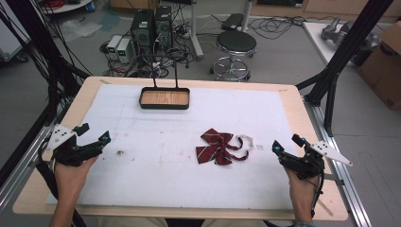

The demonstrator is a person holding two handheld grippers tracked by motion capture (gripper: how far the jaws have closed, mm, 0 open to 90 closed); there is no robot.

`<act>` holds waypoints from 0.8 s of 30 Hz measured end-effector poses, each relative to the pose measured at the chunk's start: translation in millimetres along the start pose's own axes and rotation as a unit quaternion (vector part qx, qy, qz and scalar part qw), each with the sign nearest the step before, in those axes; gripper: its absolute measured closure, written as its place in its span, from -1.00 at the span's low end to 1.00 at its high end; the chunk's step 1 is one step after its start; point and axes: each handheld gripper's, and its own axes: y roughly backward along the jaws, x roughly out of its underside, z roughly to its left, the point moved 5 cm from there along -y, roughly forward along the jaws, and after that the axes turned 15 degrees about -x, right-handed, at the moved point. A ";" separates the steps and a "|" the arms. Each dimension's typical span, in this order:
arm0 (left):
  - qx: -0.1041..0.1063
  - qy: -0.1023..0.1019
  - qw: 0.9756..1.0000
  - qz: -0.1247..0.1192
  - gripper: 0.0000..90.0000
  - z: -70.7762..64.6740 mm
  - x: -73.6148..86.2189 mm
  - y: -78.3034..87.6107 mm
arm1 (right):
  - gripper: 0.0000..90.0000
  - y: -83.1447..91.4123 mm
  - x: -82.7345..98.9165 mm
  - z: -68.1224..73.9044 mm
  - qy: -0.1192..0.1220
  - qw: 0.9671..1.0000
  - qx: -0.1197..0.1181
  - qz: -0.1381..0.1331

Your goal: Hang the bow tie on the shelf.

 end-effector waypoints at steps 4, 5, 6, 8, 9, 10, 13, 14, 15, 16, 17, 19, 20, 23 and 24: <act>0.002 -0.003 1.000 0.005 -0.61 0.5 1.0 -0.8 | -0.75 -0.1 0.0 0.4 0.002 1.000 0.002 0.000; 0.001 -0.006 1.000 0.006 -0.61 0.5 1.1 -1.2 | -0.75 -0.2 0.0 0.5 0.003 1.000 0.002 0.000; 0.001 -0.006 1.000 0.006 -0.61 0.5 1.1 -1.2 | -0.75 0.0 0.3 0.8 0.003 1.000 0.001 0.001; 0.001 -0.007 1.000 0.006 -0.61 0.5 1.0 -1.2 | -0.75 0.1 0.9 1.6 0.001 1.000 0.001 0.001; 0.001 -0.008 1.000 0.007 -0.61 0.9 1.0 -0.7 | -0.75 0.1 1.0 2.1 0.000 1.000 0.001 0.002; 0.002 -0.007 1.000 0.007 -0.61 1.3 0.9 -0.1 | -0.75 -0.1 1.0 2.3 0.000 1.000 0.001 0.001; 0.001 -0.006 1.000 0.005 -0.61 2.0 0.0 1.8 | -0.75 -0.9 0.3 2.8 0.001 1.000 0.000 0.001; 0.001 -0.005 1.000 0.005 -0.61 1.8 -0.2 1.8 | -0.75 -1.2 0.2 2.9 0.003 1.000 0.000 0.001; 0.002 -0.007 1.000 0.006 -0.61 1.7 -0.3 1.9 | -0.75 -1.2 0.2 3.1 0.004 1.000 0.003 0.002; 0.001 -0.008 1.000 0.005 -0.61 1.3 -0.4 1.9 | -0.75 -1.3 0.1 3.2 0.005 1.000 0.003 0.001; 0.001 -0.008 1.000 0.005 -0.61 1.3 -0.4 1.9 | -0.75 -1.5 0.4 3.7 0.002 1.000 0.003 0.002; 0.002 -0.014 1.000 0.007 -0.61 0.0 -0.6 1.7 | -0.75 -1.3 0.6 3.8 0.004 1.000 0.004 0.001; 0.003 -0.015 1.000 0.007 -0.61 -0.3 -0.8 1.8 | -0.75 -1.2 0.5 3.6 0.005 1.000 0.003 0.000; 0.003 -0.015 1.000 0.006 -0.61 -0.4 -1.4 1.8 | -0.75 -1.6 0.9 4.3 0.003 1.000 0.002 0.000; 0.002 -0.014 1.000 0.005 -0.61 -0.2 -2.1 1.9 | -0.75 -1.9 1.2 4.6 0.004 1.000 0.001 0.002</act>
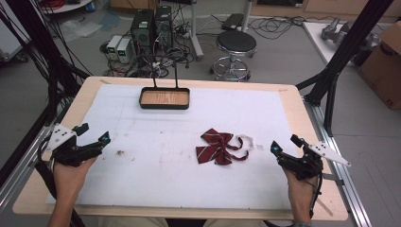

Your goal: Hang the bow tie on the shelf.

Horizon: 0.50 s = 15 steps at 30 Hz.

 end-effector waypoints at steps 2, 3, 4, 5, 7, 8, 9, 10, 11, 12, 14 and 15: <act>0.001 0.000 1.000 0.000 -0.61 0.3 -0.3 0.1 | -0.75 -1.2 0.5 1.8 -0.001 1.000 -0.004 0.002; 0.001 0.000 1.000 0.000 -0.61 0.3 -0.6 0.2 | -0.75 -1.8 0.5 2.3 0.001 1.000 -0.004 0.002; 0.001 0.000 1.000 0.000 -0.61 0.1 -0.7 0.3 | -0.75 -2.9 0.9 3.6 -0.001 1.000 -0.006 0.002; 0.001 0.001 1.000 -0.001 -0.61 -0.4 -0.8 0.1 | -0.75 -4.2 1.2 4.6 -0.001 1.000 -0.006 0.003; 0.002 -0.001 1.000 0.000 -0.61 -1.2 -0.7 -0.4 | -0.75 -7.7 2.1 7.5 0.000 1.000 -0.011 0.007; 0.003 -0.001 1.000 0.000 -0.61 -1.6 -0.7 -0.6 | -0.75 -10.6 2.7 9.4 0.001 1.000 -0.013 0.009; 0.004 -0.001 1.000 0.000 -0.61 -2.1 -0.6 -0.7 | -0.75 -13.9 3.5 11.6 0.003 1.000 -0.016 0.012; 0.005 0.000 1.000 0.000 -0.61 -2.3 -0.6 -0.7 | -0.75 -17.6 4.3 14.4 0.003 1.000 -0.019 0.015; 0.005 -0.001 1.000 0.000 -0.61 -2.3 -0.8 -0.6 | -0.75 -21.6 4.9 17.0 0.004 1.000 -0.021 0.018; 0.005 -0.001 1.000 0.000 -0.61 -2.4 -1.1 -0.4 | -0.75 -26.0 5.3 19.4 0.008 0.999 -0.026 0.020; 0.006 -0.001 1.000 -0.001 -0.61 -2.5 -1.4 -0.4 | -0.75 -34.7 5.7 24.3 0.010 0.999 -0.034 0.024; 0.006 0.000 1.000 -0.003 -0.61 -2.5 -2.1 -0.2 | -0.75 -39.0 5.6 27.1 0.007 0.999 -0.039 0.024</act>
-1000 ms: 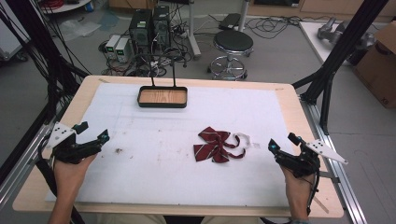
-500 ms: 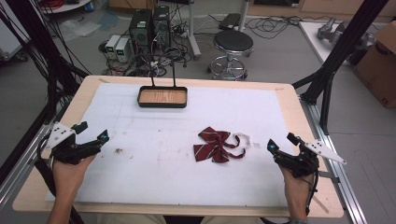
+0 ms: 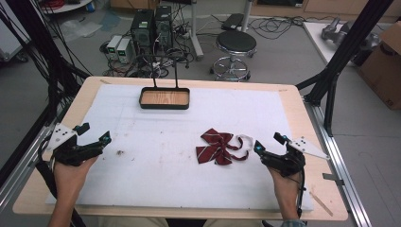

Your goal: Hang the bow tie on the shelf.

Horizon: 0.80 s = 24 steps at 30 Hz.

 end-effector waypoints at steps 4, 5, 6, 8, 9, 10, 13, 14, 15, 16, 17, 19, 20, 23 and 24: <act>0.002 0.000 1.000 -0.001 -0.61 -0.7 -0.5 -0.1 | -0.74 -18.6 -0.8 8.7 0.006 1.000 -0.016 -0.002; 0.003 0.001 1.000 -0.001 -0.61 -1.0 -0.6 -0.3 | -0.74 -23.1 0.0 11.2 0.001 1.000 -0.018 0.002; 0.003 0.000 1.000 -0.001 -0.61 -1.2 -0.5 -0.6 | -0.74 -26.8 0.5 12.1 0.006 1.000 -0.021 0.004; 0.004 -0.001 1.000 -0.001 -0.61 -1.8 -0.3 -1.3 | -0.74 -37.4 3.5 16.6 0.000 0.999 -0.030 0.013; 0.005 -0.001 1.000 0.000 -0.61 -2.2 0.0 -1.7 | -0.69 -42.0 5.1 19.0 -0.002 0.999 -0.034 0.018; 0.005 0.000 1.000 0.001 -0.61 -2.7 0.2 -2.1 | -0.62 -46.6 6.4 20.5 -0.002 0.999 -0.038 0.022; 0.007 -0.001 1.000 0.001 -0.61 -4.2 0.6 -3.0 | -0.57 -61.1 11.5 25.9 -0.007 0.998 -0.048 0.038; 0.007 -0.001 1.000 0.001 -0.61 -4.2 0.6 -3.0 | -0.57 -61.1 11.5 25.9 -0.007 0.998 -0.048 0.038; 0.008 -0.002 1.000 0.000 -0.61 -5.1 0.3 -3.1 | -0.52 -70.8 15.7 27.4 -0.005 0.997 -0.052 0.052; 0.008 -0.002 1.000 0.000 -0.61 -5.4 0.2 -3.3 | -0.46 -75.5 18.3 28.0 -0.008 0.997 -0.054 0.062; 0.008 -0.003 1.000 0.000 -0.61 -5.5 0.2 -3.4 | -0.43 -79.9 21.1 28.4 -0.009 0.996 -0.055 0.072; 0.009 -0.003 1.000 0.000 -0.61 -5.4 0.2 -3.1 | -0.36 -88.1 27.0 29.8 -0.015 0.994 -0.058 0.091; 0.008 -0.003 1.000 0.000 -0.61 -5.3 0.1 -3.0 | -0.31 -91.6 30.1 30.6 -0.019 0.993 -0.059 0.101; 0.006 -0.002 1.000 -0.003 -0.61 -4.8 -1.1 -2.0 | -0.26 -100.6 39.2 31.1 -0.033 0.990 -0.056 0.128; 0.006 -0.002 1.000 -0.003 -0.61 -4.8 -1.1 -2.0 | -0.26 -100.6 39.2 31.1 -0.033 0.990 -0.056 0.128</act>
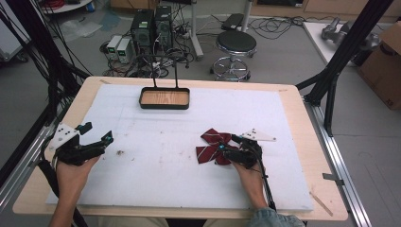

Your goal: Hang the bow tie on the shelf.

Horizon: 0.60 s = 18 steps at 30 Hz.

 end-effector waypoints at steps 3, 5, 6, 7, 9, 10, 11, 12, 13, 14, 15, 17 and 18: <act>0.000 0.001 1.000 -0.004 -0.61 0.3 -1.8 1.1 | -0.06 -10.2 6.3 -0.4 -0.023 0.999 -0.006 0.023; 0.000 0.001 1.000 -0.003 -0.61 0.3 -1.7 1.0 | 0.03 -14.2 8.5 -0.2 -0.026 0.999 -0.004 0.033; 0.003 0.001 1.000 -0.001 -0.61 -0.1 -1.5 0.8 | 0.08 -15.6 9.2 -0.8 -0.025 0.999 -0.002 0.036; 0.004 -0.002 1.000 0.001 -0.60 -0.3 -1.3 0.7 | 0.13 -16.6 9.6 -1.4 -0.028 0.999 0.003 0.040; 0.005 -0.001 1.000 -0.001 -0.60 -1.3 -1.6 0.6 | 0.21 -17.2 9.7 -3.2 -0.036 0.998 0.010 0.045; 0.006 -0.002 1.000 -0.001 -0.60 -1.6 -1.8 0.7 | 0.25 -17.6 9.8 -4.8 -0.039 0.998 0.014 0.046; 0.006 -0.002 1.000 -0.002 -0.60 -2.0 -2.1 0.7 | 0.29 -17.9 10.0 -5.2 -0.048 0.997 0.017 0.049; 0.007 -0.003 1.000 -0.002 -0.60 -2.3 -2.2 0.8 | 0.31 -18.5 10.1 -6.0 -0.050 0.997 0.019 0.051; 0.008 -0.003 1.000 -0.002 -0.60 -2.5 -2.4 0.8 | 0.34 -18.8 10.2 -6.7 -0.052 0.997 0.023 0.053; 0.008 -0.003 1.000 -0.003 -0.60 -2.7 -2.4 0.9 | 0.35 -18.9 10.5 -7.5 -0.054 0.997 0.026 0.055; 0.008 -0.004 1.000 -0.002 -0.60 -2.6 -2.4 1.1 | 0.35 -19.1 10.6 -8.0 -0.059 0.996 0.028 0.056; 0.009 -0.005 1.000 -0.002 -0.60 -2.9 -2.3 0.9 | 0.35 -20.6 11.0 -8.9 -0.061 0.996 0.035 0.062; 0.010 -0.005 1.000 -0.002 -0.60 -3.2 -2.2 0.8 | 0.35 -21.4 11.2 -8.7 -0.060 0.995 0.039 0.068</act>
